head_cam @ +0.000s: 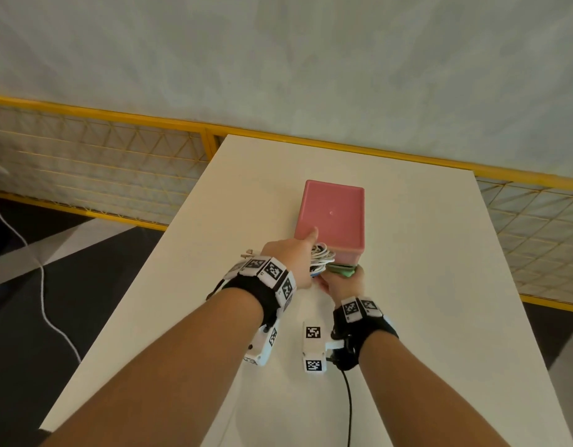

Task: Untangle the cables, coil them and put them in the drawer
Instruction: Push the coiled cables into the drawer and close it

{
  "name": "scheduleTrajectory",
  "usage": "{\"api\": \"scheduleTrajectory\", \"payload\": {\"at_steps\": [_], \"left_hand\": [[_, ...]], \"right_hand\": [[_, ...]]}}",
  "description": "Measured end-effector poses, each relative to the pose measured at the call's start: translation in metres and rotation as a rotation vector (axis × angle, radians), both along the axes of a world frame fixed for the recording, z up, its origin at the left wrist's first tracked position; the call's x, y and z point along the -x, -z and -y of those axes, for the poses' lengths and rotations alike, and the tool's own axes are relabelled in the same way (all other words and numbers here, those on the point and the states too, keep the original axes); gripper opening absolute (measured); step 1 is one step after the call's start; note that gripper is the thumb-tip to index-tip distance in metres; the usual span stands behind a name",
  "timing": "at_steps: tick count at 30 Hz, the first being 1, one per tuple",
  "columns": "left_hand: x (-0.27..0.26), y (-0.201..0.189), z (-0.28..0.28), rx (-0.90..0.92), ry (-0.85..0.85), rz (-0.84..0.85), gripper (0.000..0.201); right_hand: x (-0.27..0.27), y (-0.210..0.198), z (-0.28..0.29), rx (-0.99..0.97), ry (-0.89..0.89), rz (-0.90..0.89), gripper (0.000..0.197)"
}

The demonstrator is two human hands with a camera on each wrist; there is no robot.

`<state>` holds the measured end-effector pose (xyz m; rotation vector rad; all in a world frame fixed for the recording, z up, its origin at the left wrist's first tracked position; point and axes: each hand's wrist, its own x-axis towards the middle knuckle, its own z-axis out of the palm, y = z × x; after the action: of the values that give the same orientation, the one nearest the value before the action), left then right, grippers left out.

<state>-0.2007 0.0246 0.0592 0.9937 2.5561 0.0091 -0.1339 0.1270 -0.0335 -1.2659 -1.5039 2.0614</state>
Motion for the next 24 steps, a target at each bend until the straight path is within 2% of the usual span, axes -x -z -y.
{"api": "scheduleTrajectory", "payload": {"at_steps": [7,9,12,15,17,20,24], "left_hand": [[0.003,-0.006,0.002,0.013,0.029,-0.021,0.099],[0.003,-0.007,0.003,0.019,0.033,-0.017,0.1],[0.003,-0.006,0.004,0.022,0.027,0.001,0.102],[0.002,-0.005,0.004,0.014,0.023,0.016,0.102],[0.001,-0.005,0.003,0.007,0.016,0.024,0.102],[0.001,-0.005,0.005,-0.008,0.006,0.058,0.103],[-0.008,-0.006,0.015,-0.067,-0.051,0.06,0.099]], "right_hand": [[-0.052,0.008,0.027,-0.103,-0.073,0.123,0.06],[-0.059,0.004,0.025,-0.196,-0.066,0.209,0.073],[-0.048,-0.004,0.008,-0.392,-0.073,0.352,0.073],[-0.028,-0.006,-0.015,-0.522,-0.111,0.345,0.073],[-0.023,-0.003,-0.022,-0.52,-0.196,0.309,0.07],[-0.034,0.005,-0.016,-0.579,-0.343,0.264,0.069],[-0.059,0.018,0.0,-0.612,-0.418,0.222,0.076]]}}
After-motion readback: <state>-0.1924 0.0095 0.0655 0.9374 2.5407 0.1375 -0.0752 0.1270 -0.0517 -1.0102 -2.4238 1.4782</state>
